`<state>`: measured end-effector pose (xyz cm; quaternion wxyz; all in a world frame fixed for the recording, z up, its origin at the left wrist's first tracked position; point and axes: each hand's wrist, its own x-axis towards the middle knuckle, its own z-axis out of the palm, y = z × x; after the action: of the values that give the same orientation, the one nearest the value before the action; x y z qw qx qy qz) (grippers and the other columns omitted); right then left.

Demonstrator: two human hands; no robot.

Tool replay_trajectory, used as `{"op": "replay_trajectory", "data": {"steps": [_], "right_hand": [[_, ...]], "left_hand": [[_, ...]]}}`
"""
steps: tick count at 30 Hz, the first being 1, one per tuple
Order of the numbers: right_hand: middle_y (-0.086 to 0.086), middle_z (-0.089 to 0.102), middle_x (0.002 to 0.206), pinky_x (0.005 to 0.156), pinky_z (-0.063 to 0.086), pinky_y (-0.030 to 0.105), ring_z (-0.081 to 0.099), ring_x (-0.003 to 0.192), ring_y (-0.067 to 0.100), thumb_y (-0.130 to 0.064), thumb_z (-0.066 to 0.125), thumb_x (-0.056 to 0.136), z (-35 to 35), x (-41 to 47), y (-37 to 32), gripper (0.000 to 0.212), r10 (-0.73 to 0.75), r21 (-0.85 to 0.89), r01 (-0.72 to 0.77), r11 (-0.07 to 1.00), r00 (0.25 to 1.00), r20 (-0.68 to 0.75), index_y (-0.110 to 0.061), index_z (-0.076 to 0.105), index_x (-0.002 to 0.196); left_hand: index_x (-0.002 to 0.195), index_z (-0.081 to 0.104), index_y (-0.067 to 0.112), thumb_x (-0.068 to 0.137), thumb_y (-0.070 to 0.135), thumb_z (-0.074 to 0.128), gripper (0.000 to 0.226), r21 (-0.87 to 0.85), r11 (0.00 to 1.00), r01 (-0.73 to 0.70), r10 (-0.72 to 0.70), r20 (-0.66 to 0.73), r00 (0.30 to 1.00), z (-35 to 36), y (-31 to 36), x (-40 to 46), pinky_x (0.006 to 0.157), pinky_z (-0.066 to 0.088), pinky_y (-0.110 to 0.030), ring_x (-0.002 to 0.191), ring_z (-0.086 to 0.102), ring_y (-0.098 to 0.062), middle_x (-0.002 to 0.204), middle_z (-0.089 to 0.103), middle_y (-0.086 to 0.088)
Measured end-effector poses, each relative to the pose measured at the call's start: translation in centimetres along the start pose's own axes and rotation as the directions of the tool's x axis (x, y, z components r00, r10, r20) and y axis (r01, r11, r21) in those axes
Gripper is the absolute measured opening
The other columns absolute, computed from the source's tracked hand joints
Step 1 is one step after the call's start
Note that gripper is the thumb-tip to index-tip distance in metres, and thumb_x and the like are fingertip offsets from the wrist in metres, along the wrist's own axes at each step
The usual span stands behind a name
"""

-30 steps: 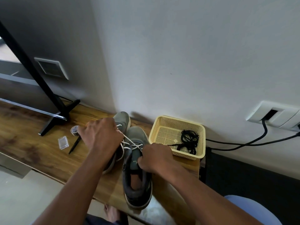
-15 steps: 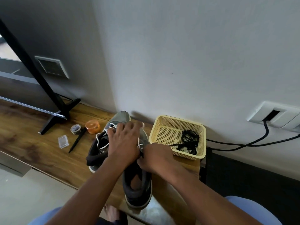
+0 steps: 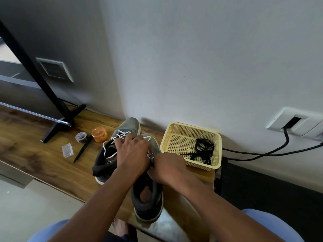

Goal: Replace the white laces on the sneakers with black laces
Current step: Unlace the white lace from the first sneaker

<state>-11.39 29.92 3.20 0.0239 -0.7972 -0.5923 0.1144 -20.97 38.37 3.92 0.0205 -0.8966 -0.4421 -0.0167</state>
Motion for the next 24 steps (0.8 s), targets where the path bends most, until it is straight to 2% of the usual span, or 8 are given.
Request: {"op": "replay_trajectory", "data": {"steps": [4, 6, 9, 12, 14, 17, 20, 24], "right_hand": [[0.010, 0.072, 0.104, 0.070, 0.038, 0.034, 0.069, 0.100, 0.035, -0.043, 0.053, 0.094, -0.1, -0.1, 0.1, 0.034, -0.002, 0.007, 0.002, 1.000, 1.000, -0.003, -0.017, 0.071, 0.106], [0.011, 0.071, 0.104, 0.070, 0.039, 0.035, 0.069, 0.099, 0.035, -0.042, 0.053, 0.093, -0.1, -0.1, 0.1, 0.034, 0.006, 0.009, -0.006, 1.000, 1.000, 0.008, -0.016, 0.071, 0.104], [0.012, 0.071, 0.108, 0.070, 0.039, 0.037, 0.068, 0.101, 0.036, -0.041, 0.052, 0.093, 0.0, 0.1, 0.2, 0.035, 0.023, 0.011, -0.024, 1.000, 0.999, 0.028, -0.015, 0.071, 0.106], [0.012, 0.071, 0.112, 0.071, 0.039, 0.037, 0.067, 0.104, 0.037, -0.042, 0.051, 0.093, 0.2, 0.1, 0.2, 0.037, 0.026, 0.008, -0.026, 1.000, 0.999, 0.035, -0.015, 0.070, 0.110], [0.012, 0.071, 0.111, 0.072, 0.039, 0.037, 0.067, 0.104, 0.038, -0.041, 0.052, 0.093, 0.2, 0.2, 0.3, 0.036, 0.026, 0.010, -0.027, 1.000, 0.999, 0.035, -0.015, 0.070, 0.111], [0.012, 0.071, 0.110, 0.071, 0.039, 0.037, 0.068, 0.102, 0.038, -0.042, 0.053, 0.091, 0.1, 0.2, 0.3, 0.035, 0.031, 0.020, -0.032, 0.999, 0.999, 0.037, -0.016, 0.069, 0.110], [0.012, 0.071, 0.110, 0.071, 0.039, 0.037, 0.068, 0.104, 0.037, -0.041, 0.053, 0.091, 0.1, 0.1, 0.4, 0.035, 0.034, 0.036, -0.035, 0.999, 0.999, 0.038, -0.018, 0.069, 0.112], [0.012, 0.071, 0.109, 0.071, 0.039, 0.037, 0.068, 0.103, 0.037, -0.042, 0.053, 0.092, -0.1, 0.1, 0.4, 0.034, 0.027, 0.042, -0.029, 0.999, 0.999, 0.045, -0.018, 0.069, 0.111]], "left_hand": [[0.095, 0.073, 0.033, 0.087, 0.034, 0.065, 0.012, 0.032, 0.997, 0.072, -0.071, -0.005, 0.997, -0.2, -0.2, 0.2, 0.093, 0.032, -0.048, 0.115, 0.051, -0.021, 0.110, 0.070, 0.011], [0.092, 0.076, 0.035, 0.085, 0.038, 0.068, 0.011, -0.042, 0.992, 0.118, -0.119, -0.015, 0.993, -0.6, -0.8, 0.3, 0.094, 0.031, -0.046, 0.116, 0.053, -0.020, 0.104, 0.071, 0.011], [0.085, 0.078, 0.032, 0.083, 0.033, 0.073, 0.006, -0.207, 0.951, 0.229, -0.264, -0.162, 0.951, -1.6, -2.0, 0.6, 0.094, 0.032, -0.046, 0.103, 0.056, -0.021, 0.092, 0.071, 0.007], [0.085, 0.076, 0.028, 0.079, 0.029, 0.073, 0.006, -0.201, 0.917, 0.344, -0.382, -0.192, 0.904, -2.2, -3.2, 0.9, 0.098, 0.036, -0.052, 0.108, 0.058, -0.032, 0.100, 0.073, 0.000], [0.099, 0.077, 0.034, 0.078, 0.027, 0.073, 0.023, -0.176, 0.939, 0.297, -0.324, -0.152, 0.934, -2.2, -3.4, 1.0, 0.098, 0.036, -0.052, 0.118, 0.054, -0.034, 0.118, 0.070, 0.002], [0.115, 0.073, 0.046, 0.073, 0.029, 0.070, 0.045, -0.205, 0.975, 0.083, -0.088, -0.014, 0.996, -2.1, -2.4, 1.0, 0.101, 0.035, -0.048, 0.125, 0.047, -0.026, 0.132, 0.059, 0.010], [0.108, 0.075, 0.048, 0.073, 0.045, 0.068, 0.036, -0.054, 0.999, -0.007, 0.013, 0.121, 0.993, -1.4, -1.1, 0.6, 0.103, 0.033, -0.050, 0.128, 0.046, -0.023, 0.127, 0.059, 0.011], [0.097, 0.076, 0.036, 0.084, 0.044, 0.069, 0.017, 0.019, 0.999, 0.034, -0.035, 0.048, 0.998, -0.7, -0.7, 0.4, 0.101, 0.036, -0.048, 0.120, 0.052, -0.020, 0.116, 0.067, 0.011]]}}
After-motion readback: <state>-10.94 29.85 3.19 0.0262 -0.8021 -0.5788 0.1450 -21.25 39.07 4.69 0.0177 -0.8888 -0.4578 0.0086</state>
